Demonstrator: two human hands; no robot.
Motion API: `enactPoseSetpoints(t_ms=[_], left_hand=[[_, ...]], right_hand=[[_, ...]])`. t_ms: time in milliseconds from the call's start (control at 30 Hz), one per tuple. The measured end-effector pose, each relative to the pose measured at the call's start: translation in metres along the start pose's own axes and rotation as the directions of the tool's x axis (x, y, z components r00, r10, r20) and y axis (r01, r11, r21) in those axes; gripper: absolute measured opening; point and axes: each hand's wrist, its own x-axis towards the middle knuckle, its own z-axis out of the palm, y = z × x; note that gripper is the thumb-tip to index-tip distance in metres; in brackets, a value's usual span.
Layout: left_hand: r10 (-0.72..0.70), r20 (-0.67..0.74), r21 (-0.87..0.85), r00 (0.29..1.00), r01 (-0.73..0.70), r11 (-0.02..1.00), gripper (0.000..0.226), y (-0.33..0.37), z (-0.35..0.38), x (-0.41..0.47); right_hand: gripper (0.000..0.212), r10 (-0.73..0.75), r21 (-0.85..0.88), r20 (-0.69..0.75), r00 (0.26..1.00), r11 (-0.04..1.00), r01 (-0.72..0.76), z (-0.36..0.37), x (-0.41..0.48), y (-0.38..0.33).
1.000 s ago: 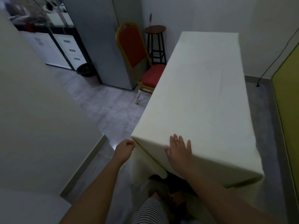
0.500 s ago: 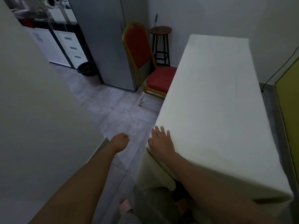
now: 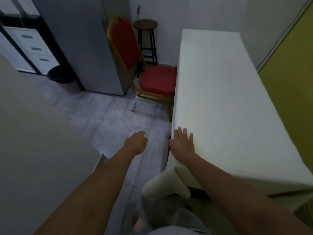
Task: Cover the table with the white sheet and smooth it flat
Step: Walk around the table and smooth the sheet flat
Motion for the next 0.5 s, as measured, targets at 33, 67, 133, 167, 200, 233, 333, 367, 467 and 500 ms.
enactPoseSetpoints(t_ms=[33,67,133,167,200,233,333,367,467,500], left_hand=[[0.02,-0.001,0.002,1.0,-0.02,1.0,0.05,0.005,-0.004,0.008],[0.039,0.002,0.003,0.999,-0.039,0.999,0.049,0.011,-0.008,0.016],[0.079,0.011,0.012,0.997,-0.079,0.997,0.049,0.024,-0.012,0.032],[0.102,0.015,0.018,0.995,-0.102,0.995,0.049,0.032,-0.014,0.039],[0.128,0.017,0.027,0.992,-0.129,0.991,0.049,0.041,-0.016,0.045],[0.161,0.019,0.044,0.987,-0.162,0.986,0.05,0.05,-0.018,0.051],[0.264,0.063,0.123,0.962,-0.27,0.955,0.051,0.079,-0.025,0.068],[0.29,0.077,0.146,0.954,-0.298,0.943,0.052,0.088,-0.026,0.074],[0.36,0.101,0.199,0.927,-0.374,0.906,0.05,0.115,-0.03,0.095],[0.39,0.109,0.218,0.914,-0.405,0.888,0.05,0.125,-0.03,0.103]], right_hand=[[0.057,0.028,0.009,-0.006,1.0,1.0,-0.028,-0.003,0.005,0.004],[0.057,0.053,0.019,-0.009,0.999,0.998,-0.053,-0.006,0.011,0.008],[0.057,0.095,0.043,-0.009,0.995,0.995,-0.095,-0.013,0.019,0.017],[0.058,0.115,0.053,-0.009,0.993,0.992,-0.115,-0.016,0.023,0.022],[0.058,0.136,0.059,-0.012,0.991,0.989,-0.135,-0.019,0.028,0.027],[0.059,0.157,0.063,-0.018,0.987,0.986,-0.156,-0.022,0.032,0.033],[0.061,0.222,0.089,-0.025,0.975,0.972,-0.219,-0.033,0.044,0.048],[0.062,0.243,0.101,-0.024,0.97,0.966,-0.24,-0.036,0.048,0.053],[0.063,0.304,0.138,-0.033,0.952,0.945,-0.297,-0.041,0.056,0.068],[0.063,0.332,0.151,-0.04,0.943,0.934,-0.322,-0.042,0.059,0.073]])
